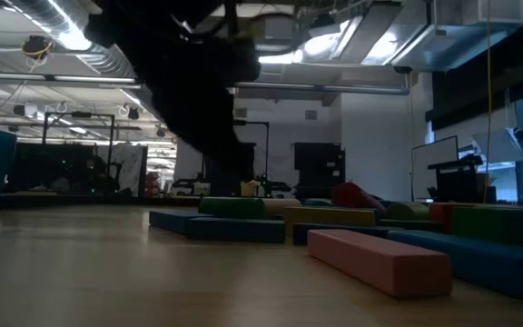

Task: Sort blocks by size
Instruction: Put the green cylindrical block into the yellow bin

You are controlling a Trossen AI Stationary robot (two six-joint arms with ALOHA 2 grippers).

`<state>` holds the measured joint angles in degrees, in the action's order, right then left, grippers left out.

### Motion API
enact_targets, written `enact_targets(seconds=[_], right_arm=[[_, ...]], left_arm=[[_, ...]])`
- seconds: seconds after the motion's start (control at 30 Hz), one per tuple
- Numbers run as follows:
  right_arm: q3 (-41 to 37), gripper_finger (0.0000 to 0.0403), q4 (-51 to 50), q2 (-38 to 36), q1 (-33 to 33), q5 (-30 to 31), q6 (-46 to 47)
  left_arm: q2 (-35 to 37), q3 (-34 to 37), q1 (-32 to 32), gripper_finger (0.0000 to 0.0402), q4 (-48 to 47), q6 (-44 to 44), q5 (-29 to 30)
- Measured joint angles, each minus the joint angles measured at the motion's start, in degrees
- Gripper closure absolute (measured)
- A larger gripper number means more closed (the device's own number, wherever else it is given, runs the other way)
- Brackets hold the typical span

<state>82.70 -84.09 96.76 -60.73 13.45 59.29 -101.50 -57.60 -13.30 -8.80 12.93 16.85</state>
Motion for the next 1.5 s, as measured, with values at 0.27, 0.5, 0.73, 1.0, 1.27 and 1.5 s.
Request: enact_targets(seconds=[0.27, 0.5, 0.73, 1.0, 1.27, 1.5], right_arm=[[0.04, 0.0178, 0.64, -5.66, 0.16, 14.66, -2.64], [0.07, 0.0178, 2.57, -6.76, 4.27, 20.46, -9.89], [0.04, 0.0178, 6.97, -6.74, 10.61, 19.89, -23.42], [0.04, 0.0178, 9.36, -6.74, 17.32, 19.48, -31.63], [0.04, 0.0178, 12.85, -6.74, 23.16, 18.38, -37.58], [0.04, 0.0178, 16.91, -6.72, 27.25, 15.44, -43.14]], left_arm=[[-1.60, 0.00, 1.12, 0.0203, -1.40, -2.97, -3.81], [-3.29, -0.02, 1.56, 0.0203, -2.94, -4.23, -5.96], [-4.66, 0.00, 2.75, 0.0216, -2.76, -4.35, -6.91], [-4.67, -0.04, 3.71, 0.0281, -2.35, -5.34, -8.97], [-4.65, -1.00, 3.49, 0.0281, -3.22, -5.46, -9.16], [-1.10, -6.61, 3.04, 0.0276, -10.07, -6.78, -9.25]])
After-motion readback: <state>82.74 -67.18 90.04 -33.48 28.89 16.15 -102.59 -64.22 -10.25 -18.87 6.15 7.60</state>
